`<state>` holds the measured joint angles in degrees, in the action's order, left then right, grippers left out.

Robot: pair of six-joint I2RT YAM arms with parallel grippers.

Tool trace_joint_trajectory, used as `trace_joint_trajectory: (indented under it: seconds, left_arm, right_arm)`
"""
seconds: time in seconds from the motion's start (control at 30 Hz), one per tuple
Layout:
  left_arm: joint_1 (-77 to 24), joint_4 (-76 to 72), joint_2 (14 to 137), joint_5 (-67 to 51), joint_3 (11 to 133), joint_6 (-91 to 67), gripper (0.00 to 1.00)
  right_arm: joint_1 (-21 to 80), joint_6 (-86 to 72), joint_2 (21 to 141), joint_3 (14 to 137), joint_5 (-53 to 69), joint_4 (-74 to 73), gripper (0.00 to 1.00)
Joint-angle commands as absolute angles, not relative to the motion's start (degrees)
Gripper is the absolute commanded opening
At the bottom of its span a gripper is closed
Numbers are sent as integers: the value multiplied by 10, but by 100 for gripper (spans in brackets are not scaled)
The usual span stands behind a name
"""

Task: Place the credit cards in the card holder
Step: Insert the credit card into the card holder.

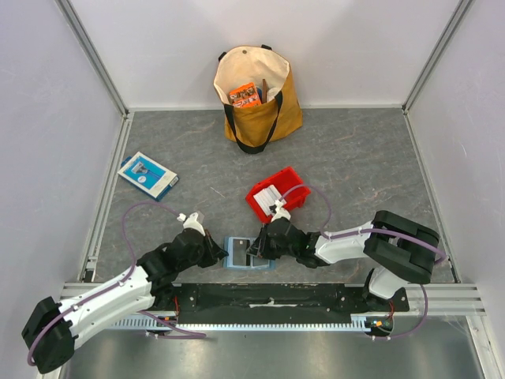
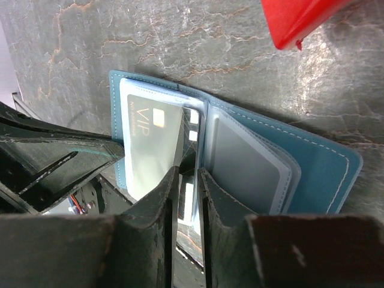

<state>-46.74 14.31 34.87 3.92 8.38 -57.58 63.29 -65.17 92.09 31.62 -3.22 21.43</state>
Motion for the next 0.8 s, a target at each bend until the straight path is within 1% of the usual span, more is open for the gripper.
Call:
trace_joint_trajectory:
  seconds: [0.0, 0.23, 0.63, 0.77]
  left_arm:
    - [-469, 137, 358, 47, 78, -576, 2]
    - [-468, 116, 383, 36, 76, -577, 2]
    - [-468, 110, 385, 36, 77, -587, 2]
    - [-468, 106, 388, 34, 77, -586, 2]
  right_arm:
    - [631, -661, 912, 300, -17, 241, 27]
    - [631, -664, 915, 298, 28, 305, 31]
    - [645, -647, 930, 319, 46, 334, 32]
    - [644, -638, 935, 326, 57, 349, 33]
